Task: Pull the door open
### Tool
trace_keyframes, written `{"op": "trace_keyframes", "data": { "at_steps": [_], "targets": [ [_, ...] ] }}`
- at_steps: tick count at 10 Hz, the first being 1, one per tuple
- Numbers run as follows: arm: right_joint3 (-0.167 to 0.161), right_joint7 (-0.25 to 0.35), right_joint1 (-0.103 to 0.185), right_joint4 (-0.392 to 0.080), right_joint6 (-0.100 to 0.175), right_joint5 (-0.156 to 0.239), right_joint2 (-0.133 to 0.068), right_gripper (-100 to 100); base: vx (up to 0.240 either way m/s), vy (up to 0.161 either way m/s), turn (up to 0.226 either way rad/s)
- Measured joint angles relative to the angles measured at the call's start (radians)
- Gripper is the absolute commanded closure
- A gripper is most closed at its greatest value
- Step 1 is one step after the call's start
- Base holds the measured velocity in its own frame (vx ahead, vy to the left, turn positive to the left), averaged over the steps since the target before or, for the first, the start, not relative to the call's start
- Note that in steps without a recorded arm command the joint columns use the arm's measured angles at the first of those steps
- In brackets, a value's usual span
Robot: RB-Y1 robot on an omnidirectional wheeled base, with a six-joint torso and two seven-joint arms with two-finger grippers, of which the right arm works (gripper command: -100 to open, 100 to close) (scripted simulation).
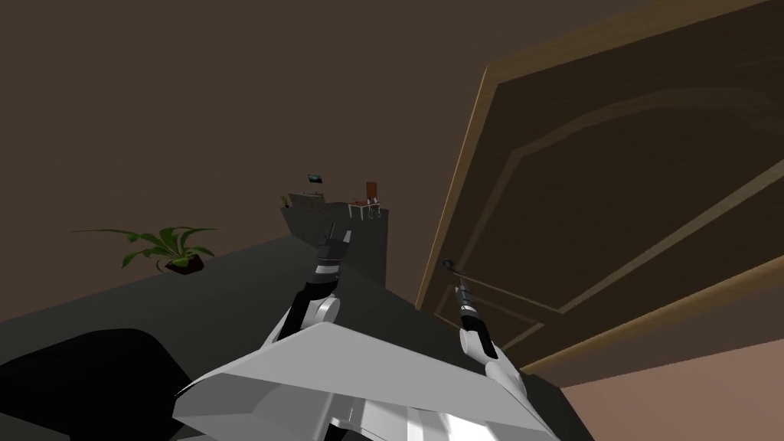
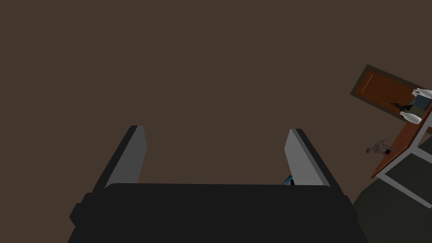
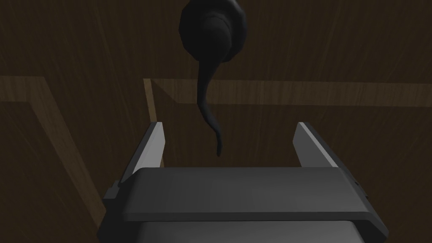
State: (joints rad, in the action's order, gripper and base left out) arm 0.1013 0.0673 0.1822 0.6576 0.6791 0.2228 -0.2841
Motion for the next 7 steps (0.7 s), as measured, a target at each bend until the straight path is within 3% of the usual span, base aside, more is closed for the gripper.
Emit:
{"op": "trace_keyframes", "data": {
  "at_steps": [1, 2, 3, 6, 7],
  "targets": [
    [0.002, 0.015, 0.011, -0.038, 0.018, 0.003, -0.017, -100, 0.206, -0.006, 0.144],
    [0.009, 0.022, -0.014, -0.013, 0.016, 0.008, -0.025, -100, 0.207, -0.028, 0.147],
    [0.012, 0.039, -0.007, -0.044, 0.026, 0.013, -0.047, -100, 0.195, -0.019, 0.164],
    [0.03, 0.068, -0.044, -0.033, 0.034, 0.026, -0.082, -100, 0.171, -0.022, 0.08],
    [0.03, 0.069, -0.045, -0.031, 0.033, 0.027, -0.083, 100, -0.009, 0.002, -0.003]
  ]
}}
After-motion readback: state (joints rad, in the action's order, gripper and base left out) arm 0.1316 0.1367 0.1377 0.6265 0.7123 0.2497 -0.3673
